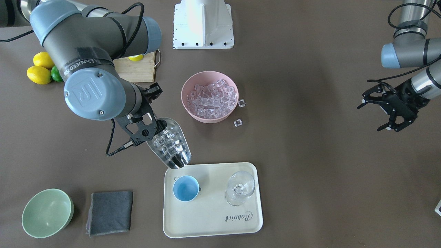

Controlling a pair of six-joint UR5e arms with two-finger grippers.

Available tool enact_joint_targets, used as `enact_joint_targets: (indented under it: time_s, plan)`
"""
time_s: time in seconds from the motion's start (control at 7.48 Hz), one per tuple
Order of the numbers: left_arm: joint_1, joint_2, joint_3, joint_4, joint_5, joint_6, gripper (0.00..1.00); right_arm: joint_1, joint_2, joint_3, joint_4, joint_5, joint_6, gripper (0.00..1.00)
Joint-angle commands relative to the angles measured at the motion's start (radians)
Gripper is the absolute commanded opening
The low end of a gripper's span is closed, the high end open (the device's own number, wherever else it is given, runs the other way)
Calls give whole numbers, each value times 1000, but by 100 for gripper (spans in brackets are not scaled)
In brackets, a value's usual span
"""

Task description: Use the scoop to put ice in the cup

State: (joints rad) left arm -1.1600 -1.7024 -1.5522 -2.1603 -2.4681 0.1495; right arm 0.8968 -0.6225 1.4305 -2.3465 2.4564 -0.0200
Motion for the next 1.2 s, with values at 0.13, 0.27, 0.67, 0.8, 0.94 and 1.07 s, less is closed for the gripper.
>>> enact_joint_targets:
  time_s: [0.13,0.27,0.67,0.8,0.94,1.07]
  plan:
    - [-87,36,0,158,14,-4,98,13,93,-163,-13,-7,0,0]
    - [-119,47,4,206,40,-5,98,13,101,-177,-25,-7,0,0]
    - [-258,58,-3,457,187,-7,98,8,144,-249,-68,-5,0,0]
    - [-304,59,0,509,186,-7,98,4,150,-252,-83,-5,0,0]
    - [-340,88,3,525,182,-4,98,-2,162,-252,-115,-5,0,0]
    - [-383,116,0,516,163,-4,98,-6,165,-252,-123,-5,0,0]
